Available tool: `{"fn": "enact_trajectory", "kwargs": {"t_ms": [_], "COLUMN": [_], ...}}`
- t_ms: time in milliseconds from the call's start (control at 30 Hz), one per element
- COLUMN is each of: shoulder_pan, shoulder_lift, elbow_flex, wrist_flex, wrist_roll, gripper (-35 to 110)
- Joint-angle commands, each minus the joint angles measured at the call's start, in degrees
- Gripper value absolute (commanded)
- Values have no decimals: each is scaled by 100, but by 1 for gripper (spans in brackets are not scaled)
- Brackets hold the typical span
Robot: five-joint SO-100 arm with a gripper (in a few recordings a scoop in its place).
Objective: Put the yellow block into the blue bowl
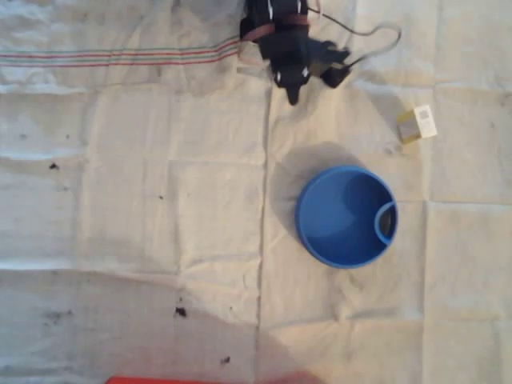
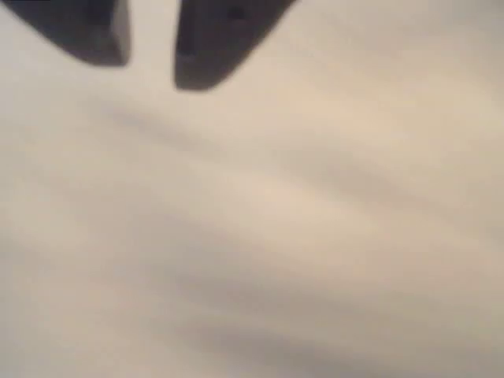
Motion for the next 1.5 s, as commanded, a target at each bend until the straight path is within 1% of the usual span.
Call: {"fn": "enact_trajectory", "kwargs": {"t_ms": [0,133,233,400,633,767,867,1000,1200,1300,1467], "shoulder_pan": [-18,-18,-158,-817,-1688,-1934,-2101,-2232,-2689,-2988,-3120], "shoulder_lift": [-686,-1872,-2716,-3832,-5317,-6205,-6882,-7603,-8174,-8235,-8235], "elbow_flex": [-1626,-2698,-3586,-5115,-7102,-8121,-8780,-9448,-9721,-9729,-9729], "wrist_flex": [290,422,589,1230,2268,2883,3164,3173,3164,3155,3155], "wrist_roll": [-9,-26,-378,-1652,-4034,-5054,-5590,-6100,-6697,-6776,-6776], "gripper": [0,0,0,0,0,0,1,1,2,8,21]}}
